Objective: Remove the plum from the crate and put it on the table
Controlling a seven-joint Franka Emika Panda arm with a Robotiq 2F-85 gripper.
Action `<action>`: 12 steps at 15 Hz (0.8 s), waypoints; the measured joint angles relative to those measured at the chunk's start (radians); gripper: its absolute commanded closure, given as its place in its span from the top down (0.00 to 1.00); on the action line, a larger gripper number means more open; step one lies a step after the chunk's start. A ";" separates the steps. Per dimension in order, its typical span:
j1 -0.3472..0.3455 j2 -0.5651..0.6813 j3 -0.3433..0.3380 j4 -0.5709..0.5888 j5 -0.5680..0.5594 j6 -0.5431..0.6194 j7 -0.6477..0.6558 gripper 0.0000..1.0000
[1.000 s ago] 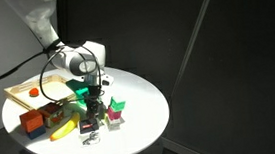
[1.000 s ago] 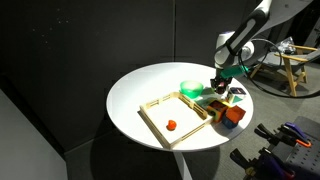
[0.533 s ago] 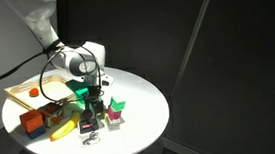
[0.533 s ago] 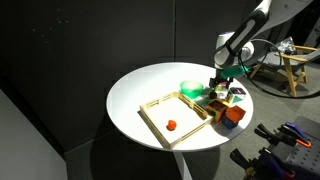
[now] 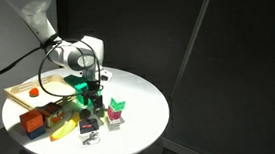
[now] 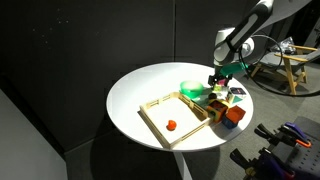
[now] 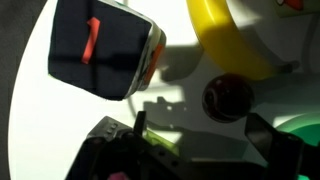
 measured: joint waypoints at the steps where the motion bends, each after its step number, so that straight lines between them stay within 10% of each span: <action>1: 0.003 -0.012 0.000 -0.003 0.000 -0.010 -0.002 1.00; 12: 0.020 -0.163 0.020 -0.052 -0.018 -0.146 -0.081 1.00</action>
